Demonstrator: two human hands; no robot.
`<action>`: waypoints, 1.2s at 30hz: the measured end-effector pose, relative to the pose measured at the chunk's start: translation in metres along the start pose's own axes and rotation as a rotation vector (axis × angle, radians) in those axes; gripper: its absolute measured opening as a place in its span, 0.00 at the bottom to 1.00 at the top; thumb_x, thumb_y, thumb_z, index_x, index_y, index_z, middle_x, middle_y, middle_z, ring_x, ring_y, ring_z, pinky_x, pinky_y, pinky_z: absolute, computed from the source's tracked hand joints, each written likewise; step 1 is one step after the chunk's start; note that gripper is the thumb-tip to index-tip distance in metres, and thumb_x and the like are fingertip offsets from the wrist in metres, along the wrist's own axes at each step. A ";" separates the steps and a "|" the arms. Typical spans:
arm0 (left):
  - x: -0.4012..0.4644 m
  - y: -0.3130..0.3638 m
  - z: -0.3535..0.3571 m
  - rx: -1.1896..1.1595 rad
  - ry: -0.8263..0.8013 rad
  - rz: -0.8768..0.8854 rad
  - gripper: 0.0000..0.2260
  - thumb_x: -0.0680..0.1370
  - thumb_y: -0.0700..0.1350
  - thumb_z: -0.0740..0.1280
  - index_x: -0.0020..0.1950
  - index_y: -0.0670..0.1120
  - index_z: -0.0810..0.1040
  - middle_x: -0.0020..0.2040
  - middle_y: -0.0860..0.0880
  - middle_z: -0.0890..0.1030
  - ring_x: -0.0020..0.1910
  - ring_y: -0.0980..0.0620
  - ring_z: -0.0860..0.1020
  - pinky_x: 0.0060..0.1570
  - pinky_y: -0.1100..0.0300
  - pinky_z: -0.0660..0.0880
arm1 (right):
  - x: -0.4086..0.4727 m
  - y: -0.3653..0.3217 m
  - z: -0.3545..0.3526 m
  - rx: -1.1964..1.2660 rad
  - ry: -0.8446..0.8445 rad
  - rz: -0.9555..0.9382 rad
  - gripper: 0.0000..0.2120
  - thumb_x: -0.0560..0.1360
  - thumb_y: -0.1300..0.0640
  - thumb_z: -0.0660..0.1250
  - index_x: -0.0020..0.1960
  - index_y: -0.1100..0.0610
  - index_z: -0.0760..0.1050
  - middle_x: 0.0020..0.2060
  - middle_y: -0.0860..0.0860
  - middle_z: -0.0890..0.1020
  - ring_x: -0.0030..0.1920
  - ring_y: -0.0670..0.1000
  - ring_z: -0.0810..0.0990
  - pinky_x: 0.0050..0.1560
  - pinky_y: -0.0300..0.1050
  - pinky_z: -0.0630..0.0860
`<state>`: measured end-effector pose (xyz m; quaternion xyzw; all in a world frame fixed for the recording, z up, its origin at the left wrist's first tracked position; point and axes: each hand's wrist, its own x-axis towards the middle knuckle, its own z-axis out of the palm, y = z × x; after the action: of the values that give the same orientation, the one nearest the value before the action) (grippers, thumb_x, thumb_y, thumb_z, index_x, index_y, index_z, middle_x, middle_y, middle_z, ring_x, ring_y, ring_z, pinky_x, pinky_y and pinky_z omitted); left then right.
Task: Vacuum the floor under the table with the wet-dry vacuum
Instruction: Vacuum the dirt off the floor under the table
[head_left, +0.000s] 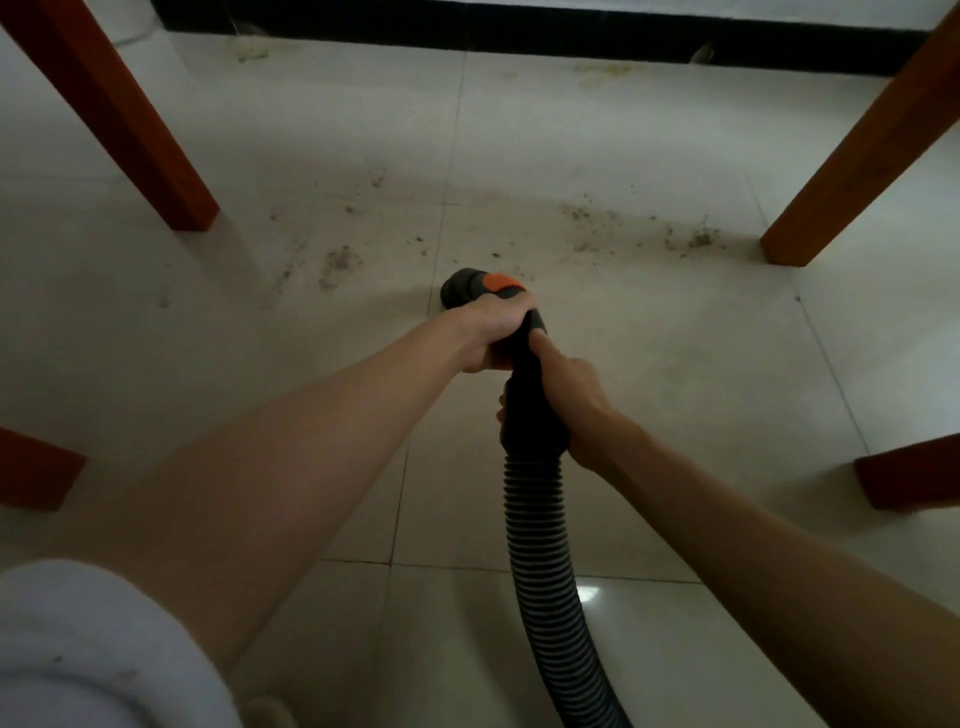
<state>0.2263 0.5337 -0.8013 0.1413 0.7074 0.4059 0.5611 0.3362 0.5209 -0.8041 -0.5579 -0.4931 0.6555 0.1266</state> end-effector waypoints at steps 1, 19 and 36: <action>0.002 -0.002 -0.006 -0.010 0.008 -0.006 0.16 0.81 0.49 0.59 0.62 0.38 0.69 0.46 0.43 0.76 0.48 0.46 0.77 0.44 0.54 0.76 | -0.001 0.001 0.006 -0.034 -0.001 -0.007 0.22 0.78 0.44 0.59 0.47 0.63 0.77 0.44 0.61 0.83 0.44 0.61 0.84 0.51 0.59 0.80; 0.031 0.003 0.042 0.033 -0.088 0.029 0.30 0.78 0.57 0.62 0.73 0.41 0.61 0.67 0.42 0.71 0.62 0.42 0.74 0.61 0.45 0.73 | 0.007 0.007 -0.012 0.129 0.278 0.001 0.24 0.78 0.43 0.60 0.45 0.64 0.78 0.44 0.63 0.83 0.44 0.62 0.83 0.50 0.62 0.80; 0.005 -0.002 0.009 -0.109 -0.156 -0.031 0.10 0.79 0.48 0.62 0.46 0.41 0.73 0.44 0.44 0.77 0.45 0.46 0.78 0.48 0.54 0.77 | -0.013 -0.008 -0.005 0.289 0.024 0.083 0.18 0.80 0.48 0.59 0.51 0.63 0.74 0.35 0.60 0.79 0.32 0.56 0.79 0.33 0.49 0.79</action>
<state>0.2331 0.5394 -0.8064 0.1309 0.6404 0.4230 0.6275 0.3418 0.5181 -0.7890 -0.5614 -0.3688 0.7175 0.1842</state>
